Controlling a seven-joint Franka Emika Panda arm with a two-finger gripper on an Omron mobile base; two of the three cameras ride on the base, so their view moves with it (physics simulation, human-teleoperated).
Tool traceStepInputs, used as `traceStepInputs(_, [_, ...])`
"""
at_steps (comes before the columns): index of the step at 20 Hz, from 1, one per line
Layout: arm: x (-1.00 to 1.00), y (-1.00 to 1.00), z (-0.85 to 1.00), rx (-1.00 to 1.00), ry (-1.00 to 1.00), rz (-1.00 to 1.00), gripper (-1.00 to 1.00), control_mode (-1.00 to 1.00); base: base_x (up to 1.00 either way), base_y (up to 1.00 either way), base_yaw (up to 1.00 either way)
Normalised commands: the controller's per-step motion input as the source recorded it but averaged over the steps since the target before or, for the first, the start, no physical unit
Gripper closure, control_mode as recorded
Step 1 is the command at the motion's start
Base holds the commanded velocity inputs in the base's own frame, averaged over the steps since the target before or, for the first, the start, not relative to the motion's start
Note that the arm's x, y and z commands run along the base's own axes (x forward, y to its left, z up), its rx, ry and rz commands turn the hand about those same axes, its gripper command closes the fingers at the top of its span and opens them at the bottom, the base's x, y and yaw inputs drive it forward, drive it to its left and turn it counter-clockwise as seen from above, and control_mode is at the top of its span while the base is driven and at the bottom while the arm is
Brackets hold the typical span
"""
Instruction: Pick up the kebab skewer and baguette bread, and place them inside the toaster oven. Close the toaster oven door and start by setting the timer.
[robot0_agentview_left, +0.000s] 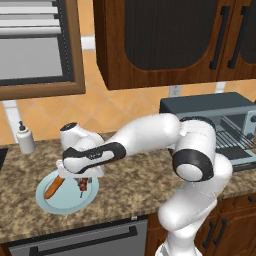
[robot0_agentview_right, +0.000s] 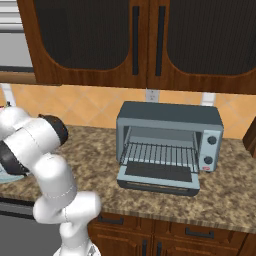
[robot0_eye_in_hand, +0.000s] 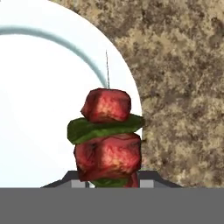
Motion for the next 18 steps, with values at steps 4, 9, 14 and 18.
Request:
traceStepInputs(4, [-0.62, -1.0, 0.56, 0.12, 0.0, -0.17, 1.0, -1.0, 0.0, 0.0, 0.0])
traceStepInputs(9, [-0.42, -1.0, 0.55, 0.11, 0.0, -0.24, 1.0, -1.0, 0.0, 0.0, 0.0])
traceStepInputs(14, [-0.31, -1.0, 0.51, 0.09, 0.0, -0.26, 1.0, -1.0, 0.0, 0.0, 0.0])
traceStepInputs(18, [-0.23, -1.0, 0.44, 0.07, -0.01, -0.31, 1.0, -1.0, 0.0, 0.0, 0.0])
